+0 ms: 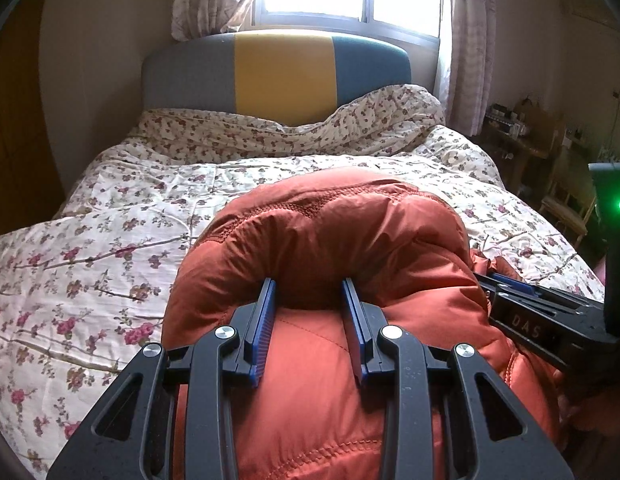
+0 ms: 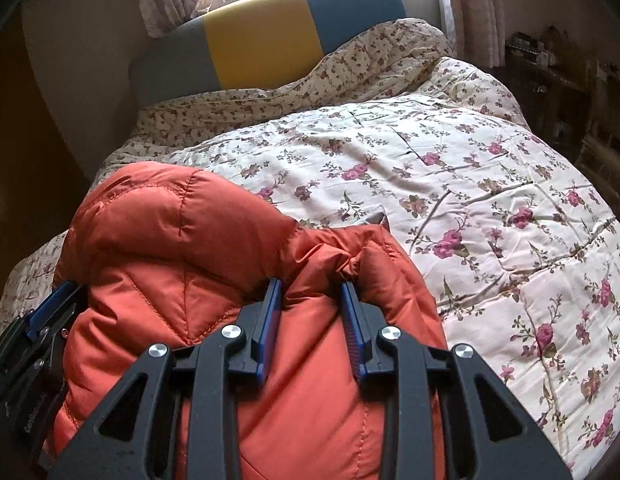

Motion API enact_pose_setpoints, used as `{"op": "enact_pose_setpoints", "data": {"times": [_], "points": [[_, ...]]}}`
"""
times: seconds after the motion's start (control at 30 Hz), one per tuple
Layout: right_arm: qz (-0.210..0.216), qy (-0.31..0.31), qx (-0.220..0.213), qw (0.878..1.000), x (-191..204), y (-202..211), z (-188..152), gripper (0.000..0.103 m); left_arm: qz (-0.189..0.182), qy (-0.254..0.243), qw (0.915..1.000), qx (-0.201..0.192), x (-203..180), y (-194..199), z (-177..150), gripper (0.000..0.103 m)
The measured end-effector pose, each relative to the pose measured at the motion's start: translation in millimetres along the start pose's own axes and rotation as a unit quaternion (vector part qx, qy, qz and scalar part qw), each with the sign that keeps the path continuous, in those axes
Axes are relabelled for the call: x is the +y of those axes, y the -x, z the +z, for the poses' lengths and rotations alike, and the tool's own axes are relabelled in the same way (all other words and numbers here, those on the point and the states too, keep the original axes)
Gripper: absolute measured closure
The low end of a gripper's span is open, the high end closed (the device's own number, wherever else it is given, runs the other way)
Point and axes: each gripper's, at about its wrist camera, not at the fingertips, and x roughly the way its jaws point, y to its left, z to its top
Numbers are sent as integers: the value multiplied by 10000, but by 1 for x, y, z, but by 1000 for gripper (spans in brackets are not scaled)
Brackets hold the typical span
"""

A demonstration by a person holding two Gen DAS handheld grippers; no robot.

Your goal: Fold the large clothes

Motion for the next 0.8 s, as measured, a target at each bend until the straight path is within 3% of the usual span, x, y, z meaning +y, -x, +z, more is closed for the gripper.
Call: {"op": "enact_pose_setpoints", "data": {"times": [0.53,0.6,0.63,0.67,0.7,0.8], "points": [[84,-61,-130,9999,-1,-3,-4,74,59,17,9996,-269,-2,7,-3,70],[254,-121,-146,9995,-5,3,-3,73,18,110,9997,-200,0,16,2,64],[364,-158,-128,9991,-8,7,-1,71,-1,140,9998,-119,1,23,7,49],[453,-186,-165,9987,-12,15,1,68,0,172,9998,-99,3,29,12,25],[466,-207,-285,9983,-13,26,3,65,-2,234,9996,-175,6,37,20,18],[538,-229,-780,9952,-13,68,18,60,13,343,9984,-455,11,55,47,17]]}}
